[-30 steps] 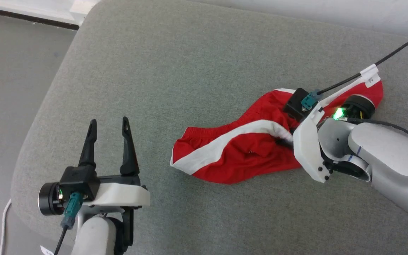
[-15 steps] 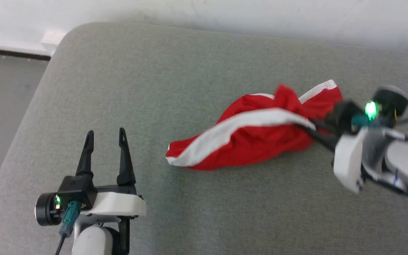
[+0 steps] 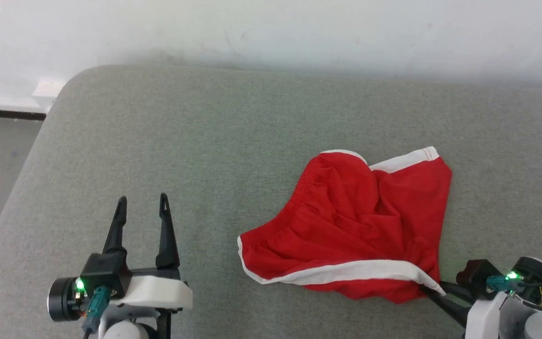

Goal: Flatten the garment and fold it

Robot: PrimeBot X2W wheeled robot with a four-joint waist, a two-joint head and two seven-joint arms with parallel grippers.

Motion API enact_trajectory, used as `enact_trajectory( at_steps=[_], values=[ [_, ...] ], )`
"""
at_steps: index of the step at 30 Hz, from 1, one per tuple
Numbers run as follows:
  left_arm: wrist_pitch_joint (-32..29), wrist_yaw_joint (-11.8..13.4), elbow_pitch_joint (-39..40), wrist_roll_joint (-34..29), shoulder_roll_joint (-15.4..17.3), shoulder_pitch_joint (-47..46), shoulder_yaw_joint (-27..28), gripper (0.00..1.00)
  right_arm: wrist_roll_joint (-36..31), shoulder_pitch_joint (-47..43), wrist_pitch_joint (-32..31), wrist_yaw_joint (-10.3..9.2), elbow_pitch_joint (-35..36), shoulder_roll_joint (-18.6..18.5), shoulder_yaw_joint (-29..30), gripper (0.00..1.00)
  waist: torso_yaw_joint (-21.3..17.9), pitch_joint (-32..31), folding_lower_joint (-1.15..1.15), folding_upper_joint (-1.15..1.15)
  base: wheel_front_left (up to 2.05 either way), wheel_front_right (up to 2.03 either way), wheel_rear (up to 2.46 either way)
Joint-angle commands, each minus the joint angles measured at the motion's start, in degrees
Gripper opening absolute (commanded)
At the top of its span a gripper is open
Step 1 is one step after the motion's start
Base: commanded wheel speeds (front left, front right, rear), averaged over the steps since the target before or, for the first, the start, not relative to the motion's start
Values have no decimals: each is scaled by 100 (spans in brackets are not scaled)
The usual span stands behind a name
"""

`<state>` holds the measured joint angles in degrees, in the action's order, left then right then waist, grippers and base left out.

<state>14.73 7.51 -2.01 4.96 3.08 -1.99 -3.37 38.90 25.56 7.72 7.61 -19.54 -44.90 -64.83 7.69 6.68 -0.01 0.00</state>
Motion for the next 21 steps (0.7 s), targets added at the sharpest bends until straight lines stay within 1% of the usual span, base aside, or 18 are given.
enact_trajectory(
  at_steps=[1,4,7,9,12,14,16,19,21],
  values=[
    [27,-42,-15,-61,-20,65,29,100,3,-103,19,-12,-31,19,23,100,-83,-84,1,0,0,0,0],
    [27,-70,-20,-123,-20,152,72,100,-24,-267,179,-12,157,14,570,100,-166,-171,1,0,0,0,0],
    [27,-102,-21,-165,-20,173,91,100,-98,-297,161,-12,555,-157,1147,100,-196,-219,1,0,0,0,0],
    [27,-109,2,-184,-20,167,79,100,-114,-272,74,-12,885,-285,1562,100,-192,-231,1,0,0,0,0],
    [27,-112,26,-214,-20,139,36,100,-251,-133,-262,-12,1364,-430,2131,100,-155,-209,1,0,0,0,0],
    [27,-126,37,-235,-20,99,3,100,-183,-22,-545,-12,1605,-457,2424,100,-104,-170,1,0,0,0,0],
    [27,-147,49,-256,-20,55,-14,100,-153,156,-944,-12,1711,-492,2572,100,-48,-104,1,0,0,0,0],
    [27,-161,66,-267,-20,-34,-42,100,-21,522,-1768,-12,1639,-530,2468,100,57,34,1,0,0,0,0],
    [27,-161,71,-258,-20,-106,-65,100,203,810,-2355,-12,1468,-465,2291,100,131,144,1,0,0,0,0]
  ],
)
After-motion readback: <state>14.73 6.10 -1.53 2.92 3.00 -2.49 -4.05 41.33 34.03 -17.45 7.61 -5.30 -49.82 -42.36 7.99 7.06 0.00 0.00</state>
